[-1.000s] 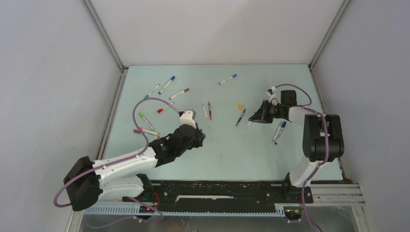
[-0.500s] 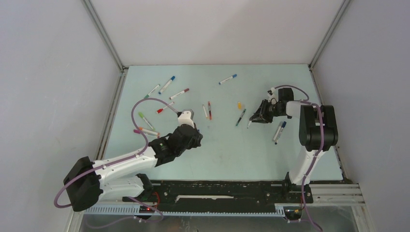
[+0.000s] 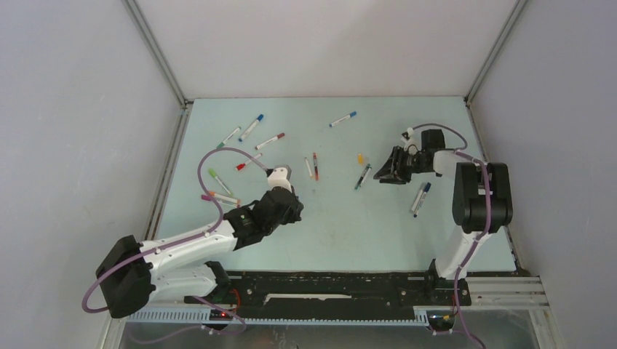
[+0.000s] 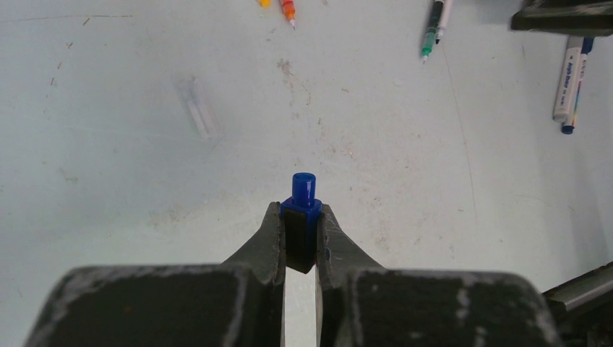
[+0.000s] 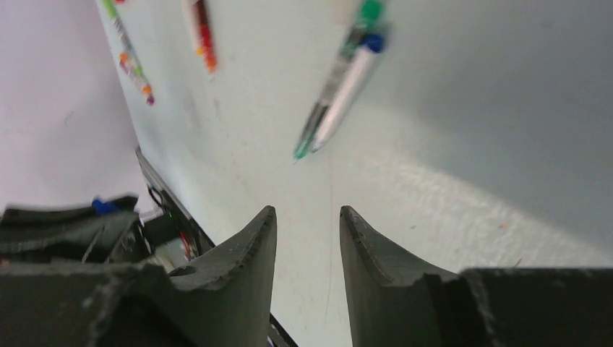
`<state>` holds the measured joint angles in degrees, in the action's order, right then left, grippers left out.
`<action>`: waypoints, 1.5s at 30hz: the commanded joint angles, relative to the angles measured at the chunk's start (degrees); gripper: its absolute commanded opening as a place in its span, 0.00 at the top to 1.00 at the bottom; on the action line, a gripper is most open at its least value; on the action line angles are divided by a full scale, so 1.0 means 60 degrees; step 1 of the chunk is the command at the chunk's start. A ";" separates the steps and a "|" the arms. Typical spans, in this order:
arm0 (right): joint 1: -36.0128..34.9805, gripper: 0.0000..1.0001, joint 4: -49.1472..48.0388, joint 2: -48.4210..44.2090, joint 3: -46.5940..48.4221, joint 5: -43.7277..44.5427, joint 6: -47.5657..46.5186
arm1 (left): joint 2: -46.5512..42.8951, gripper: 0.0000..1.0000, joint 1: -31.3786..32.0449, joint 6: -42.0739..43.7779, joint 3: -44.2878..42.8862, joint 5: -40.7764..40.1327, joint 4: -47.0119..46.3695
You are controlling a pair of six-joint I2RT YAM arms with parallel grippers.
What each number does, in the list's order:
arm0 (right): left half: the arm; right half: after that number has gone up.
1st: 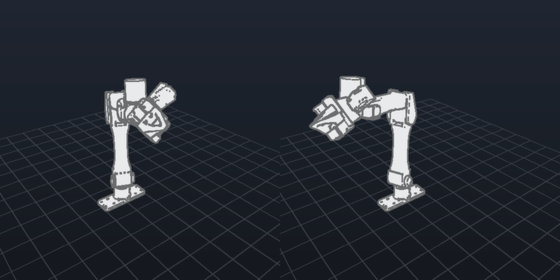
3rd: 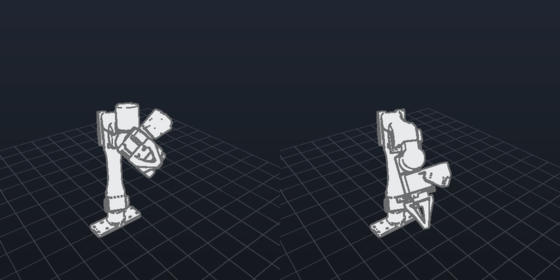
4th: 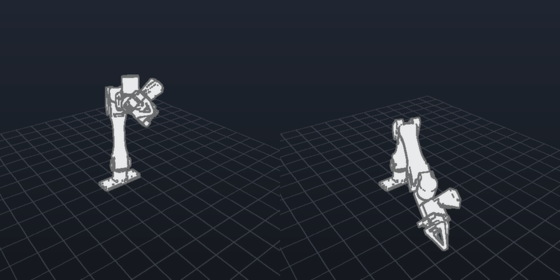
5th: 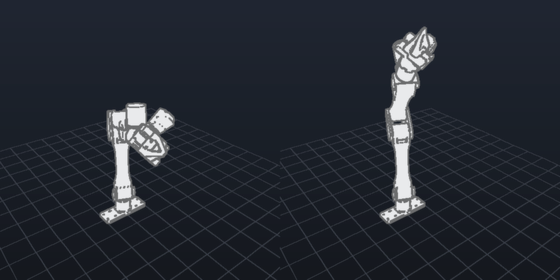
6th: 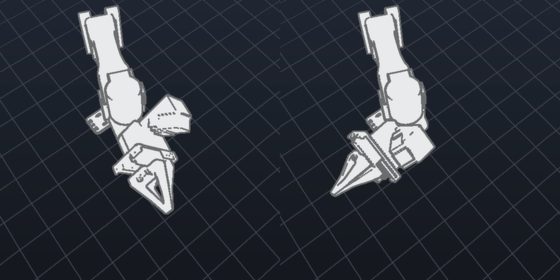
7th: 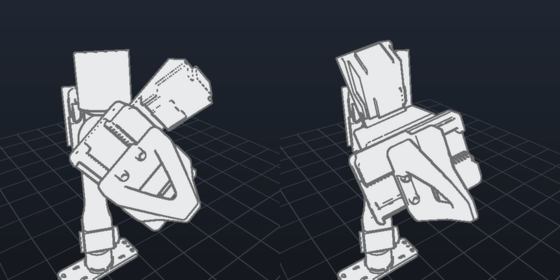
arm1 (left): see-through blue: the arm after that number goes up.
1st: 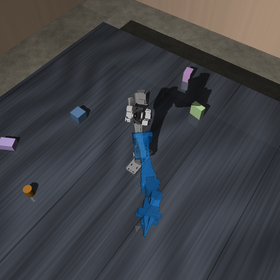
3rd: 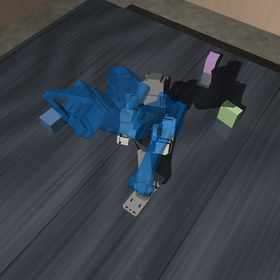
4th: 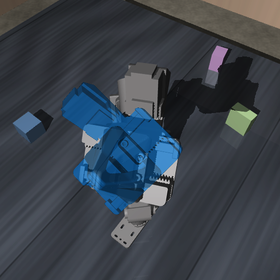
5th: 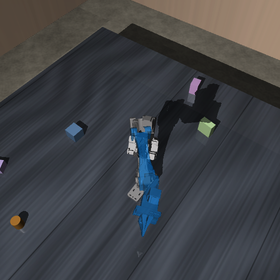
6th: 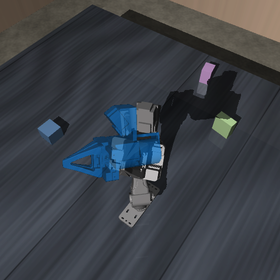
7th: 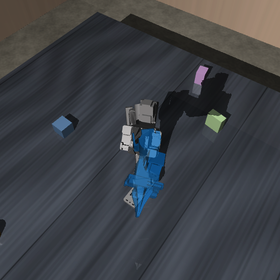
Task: Open the pen caps
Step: Place the pen at the center of the board, then place the pen cap at the center of the board.
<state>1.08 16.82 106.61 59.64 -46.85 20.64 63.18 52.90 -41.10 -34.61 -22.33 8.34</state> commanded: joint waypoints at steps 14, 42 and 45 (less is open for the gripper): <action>0.1534 0.60 0.3380 -0.3791 0.0688 -0.2629 -0.5550 | 0.2817 0.93 -0.0876 0.0640 -0.2636 -0.0092 0.1884; 0.2027 0.60 0.3468 -0.3662 0.0520 -0.2922 -0.5709 | 0.6390 0.79 -0.1889 0.0889 -0.4882 0.1558 0.2494; 0.2073 0.60 0.3481 -0.3661 0.0520 -0.2936 -0.5725 | 0.6381 0.73 -0.1915 0.0903 -0.4902 0.1610 0.2507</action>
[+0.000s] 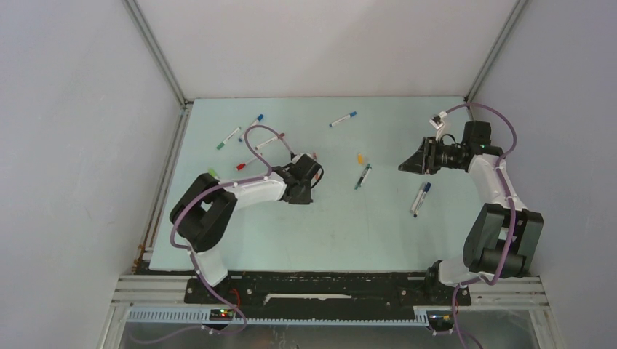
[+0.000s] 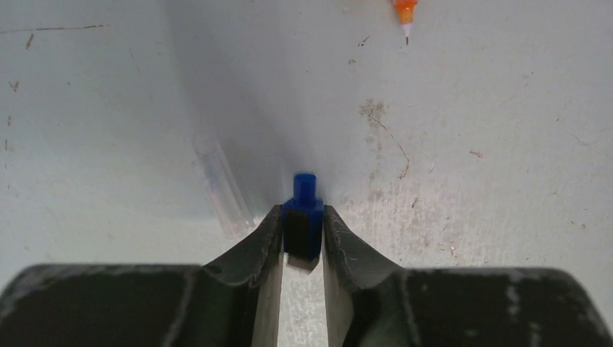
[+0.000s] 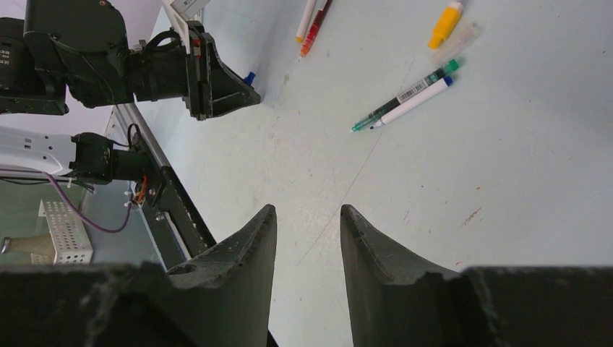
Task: Open the pen caps
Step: Place the pen cap at the center of the board, then pick up the pen from the center of the board.
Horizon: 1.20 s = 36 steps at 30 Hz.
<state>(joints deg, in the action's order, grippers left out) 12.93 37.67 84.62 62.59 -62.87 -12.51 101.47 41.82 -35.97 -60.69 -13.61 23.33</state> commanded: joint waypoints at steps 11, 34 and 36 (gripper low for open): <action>0.0385 0.60 0.0561 -0.0267 0.0028 -0.0604 -0.1025 | -0.1028 0.63 -0.0057 0.0095 -0.0696 0.0031 0.0525; 0.0589 0.27 -0.1931 -0.3833 -0.2799 0.2873 -0.1003 | -0.7769 0.33 -0.0621 0.2718 0.0351 -0.1253 0.1466; 0.0645 0.29 -0.1990 -0.3567 -0.2799 0.3539 -0.0655 | -0.8160 0.29 -0.0702 0.2983 0.0600 -0.1545 0.1408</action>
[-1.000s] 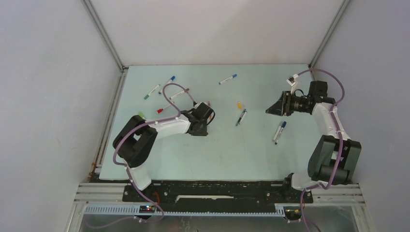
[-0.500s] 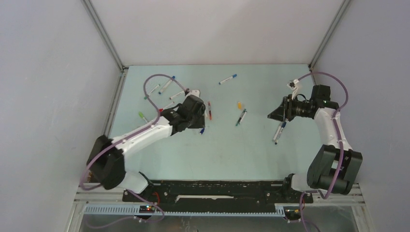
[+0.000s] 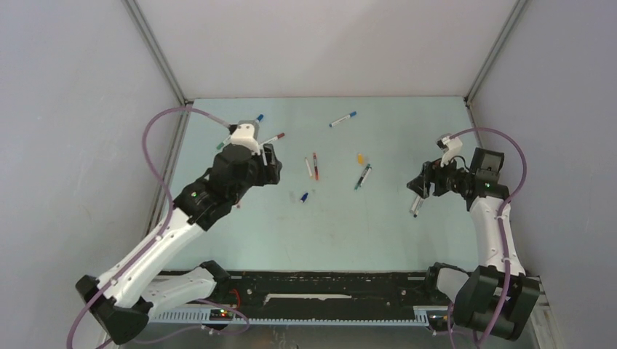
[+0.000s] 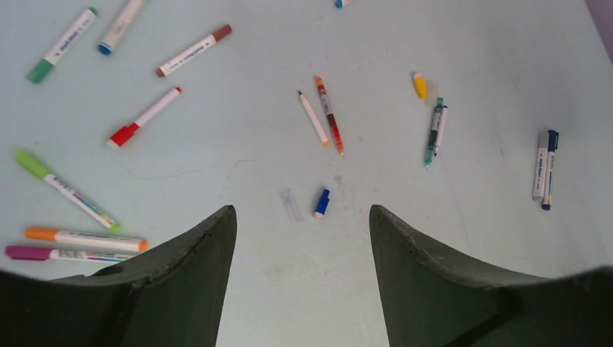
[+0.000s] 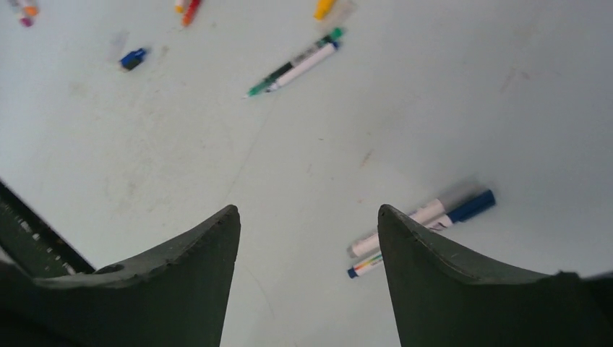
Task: Open the pen caps
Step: Pick up the pen from the center of the board.
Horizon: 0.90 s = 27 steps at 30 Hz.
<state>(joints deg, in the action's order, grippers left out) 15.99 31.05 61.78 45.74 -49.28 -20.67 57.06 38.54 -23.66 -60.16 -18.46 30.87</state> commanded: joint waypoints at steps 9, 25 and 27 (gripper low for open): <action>0.0324 0.49 -0.1204 0.1558 0.0009 0.3309 0.2147 | -0.1757 0.27 -0.0257 0.0733 0.2223 -0.0666 -0.0642; -0.0006 0.66 -0.0646 0.4005 0.0761 0.4649 0.2390 | -0.1521 0.25 -0.0340 0.1226 0.1941 -0.0939 -0.0093; -0.0053 0.66 -0.0648 0.4139 0.0784 0.4735 0.2397 | -0.1564 0.25 -0.0371 0.1233 0.1955 -0.0913 -0.0117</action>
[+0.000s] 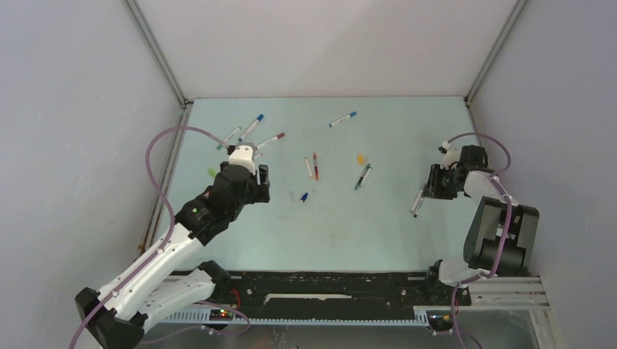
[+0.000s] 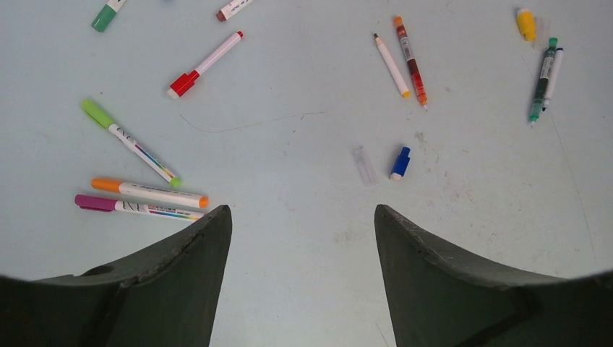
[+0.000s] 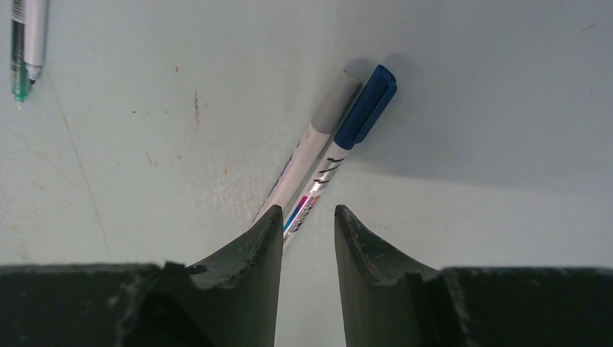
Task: Open the pen caps
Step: Pick up the pen from the center of the board.
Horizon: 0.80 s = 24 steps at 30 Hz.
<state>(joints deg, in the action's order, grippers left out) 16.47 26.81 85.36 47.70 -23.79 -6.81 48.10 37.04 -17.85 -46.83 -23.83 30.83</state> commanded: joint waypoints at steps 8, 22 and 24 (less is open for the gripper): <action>-0.0289 0.67 0.0115 0.0698 0.0637 0.0791 0.0066 | -0.0114 0.24 -0.0280 0.0279 -0.0237 0.0197 -0.0164; -0.0606 0.68 0.0299 0.1367 0.0851 0.1456 -0.0106 | -0.0112 0.23 -0.0429 0.0279 -0.0223 0.0495 -0.0223; -0.0620 0.68 0.0320 0.1435 0.0868 0.1562 -0.0146 | -0.0120 0.23 -0.0431 0.0279 -0.0210 0.0528 -0.0231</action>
<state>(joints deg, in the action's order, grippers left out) 13.08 28.45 93.06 50.83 -17.19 -6.94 48.07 35.07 -17.45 -46.83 -21.63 30.81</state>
